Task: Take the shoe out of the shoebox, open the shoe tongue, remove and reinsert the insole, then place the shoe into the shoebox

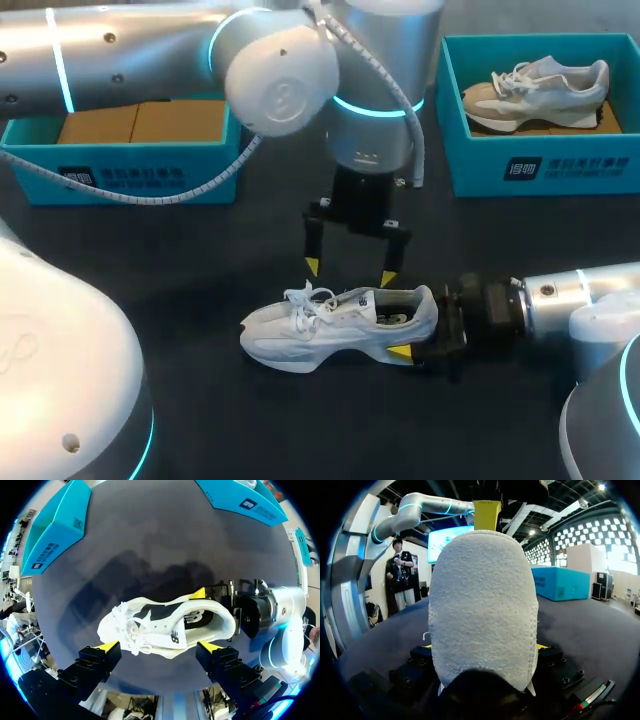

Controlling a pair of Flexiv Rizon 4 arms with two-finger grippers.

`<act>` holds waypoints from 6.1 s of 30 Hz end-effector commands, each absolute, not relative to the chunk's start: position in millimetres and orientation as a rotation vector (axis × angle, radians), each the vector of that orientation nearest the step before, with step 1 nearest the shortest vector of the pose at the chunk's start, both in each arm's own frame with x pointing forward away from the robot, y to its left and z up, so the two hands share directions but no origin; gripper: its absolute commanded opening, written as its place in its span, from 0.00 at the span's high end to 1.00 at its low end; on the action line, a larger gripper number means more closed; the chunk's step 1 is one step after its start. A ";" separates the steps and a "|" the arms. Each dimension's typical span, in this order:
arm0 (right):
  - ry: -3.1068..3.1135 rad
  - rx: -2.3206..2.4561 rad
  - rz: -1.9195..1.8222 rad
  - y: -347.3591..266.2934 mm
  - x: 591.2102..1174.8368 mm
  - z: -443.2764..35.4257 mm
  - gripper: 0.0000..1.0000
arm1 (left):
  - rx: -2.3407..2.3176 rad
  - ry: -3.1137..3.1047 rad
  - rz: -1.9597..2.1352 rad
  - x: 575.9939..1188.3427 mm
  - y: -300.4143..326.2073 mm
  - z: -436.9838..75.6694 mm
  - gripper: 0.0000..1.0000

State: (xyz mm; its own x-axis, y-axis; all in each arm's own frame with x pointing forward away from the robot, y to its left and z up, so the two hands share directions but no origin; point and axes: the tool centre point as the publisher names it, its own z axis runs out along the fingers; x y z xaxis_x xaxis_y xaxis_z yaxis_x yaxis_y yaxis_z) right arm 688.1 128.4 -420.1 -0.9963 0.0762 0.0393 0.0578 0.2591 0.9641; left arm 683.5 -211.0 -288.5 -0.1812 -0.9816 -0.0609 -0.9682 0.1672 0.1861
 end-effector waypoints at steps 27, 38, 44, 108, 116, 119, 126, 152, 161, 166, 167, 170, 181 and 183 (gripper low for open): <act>2.485 0.133 1.893 128.6 687.9 -419.8 1.00 | 2.032 -2.343 -0.455 680.1 -221.4 -326.1 0.00; 2.485 0.133 1.893 128.6 687.9 -419.8 1.00 | 2.047 -2.372 -0.511 676.7 -217.4 -334.0 0.00; 2.485 0.133 1.893 128.6 687.9 -419.8 1.00 | 2.036 -2.386 -0.557 674.3 -214.0 -338.9 0.00; 2.485 0.133 1.893 128.6 687.9 -419.8 1.00 | 1.870 -2.202 -0.326 669.4 -167.9 -310.7 1.00; 2.485 0.133 1.893 128.6 687.9 -419.8 1.00 | 1.927 -2.125 -0.202 671.2 -152.5 -297.4 1.00; 2.485 0.133 1.893 128.6 687.9 -419.8 1.00 | 1.959 -2.074 -0.172 671.8 -145.5 -297.5 1.00; 2.485 0.133 1.893 128.6 687.9 -419.8 1.00 | 1.984 -2.029 -0.153 676.8 -132.2 -303.1 1.00; 2.485 0.133 1.893 128.6 687.9 -419.8 1.00 | 1.975 -1.951 -0.219 683.1 -97.4 -338.9 1.00; 2.485 0.133 1.893 128.6 687.9 -419.8 1.00 | 1.975 -1.944 -0.265 682.8 -89.0 -348.5 0.96; 2.485 0.133 1.893 128.6 687.9 -419.8 1.00 | 1.946 -1.965 -0.235 684.2 -86.7 -335.3 0.65; 2.485 0.133 1.893 128.6 687.9 -419.8 1.00 | 1.940 -1.972 -0.227 684.2 -86.6 -332.6 0.62; 2.485 0.133 1.893 128.6 687.9 -419.8 1.00 | 1.913 -2.000 -0.188 685.8 -86.3 -318.1 0.56; 2.485 0.133 1.893 128.6 687.9 -419.8 1.00 | 1.795 -2.162 -0.074 691.1 -95.7 -274.5 0.53; 2.485 0.133 1.893 128.6 687.9 -419.8 1.00 | 1.780 -2.201 -0.054 690.1 -98.9 -267.8 0.53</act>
State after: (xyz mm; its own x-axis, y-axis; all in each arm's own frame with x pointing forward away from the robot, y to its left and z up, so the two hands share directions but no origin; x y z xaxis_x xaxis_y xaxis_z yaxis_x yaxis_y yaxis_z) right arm 688.1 128.4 -420.1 -0.9963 0.0763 0.0393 0.0579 0.2591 0.9641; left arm 695.4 -100.0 -278.7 -0.1672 -0.9598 0.2253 -0.9438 0.2219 0.2451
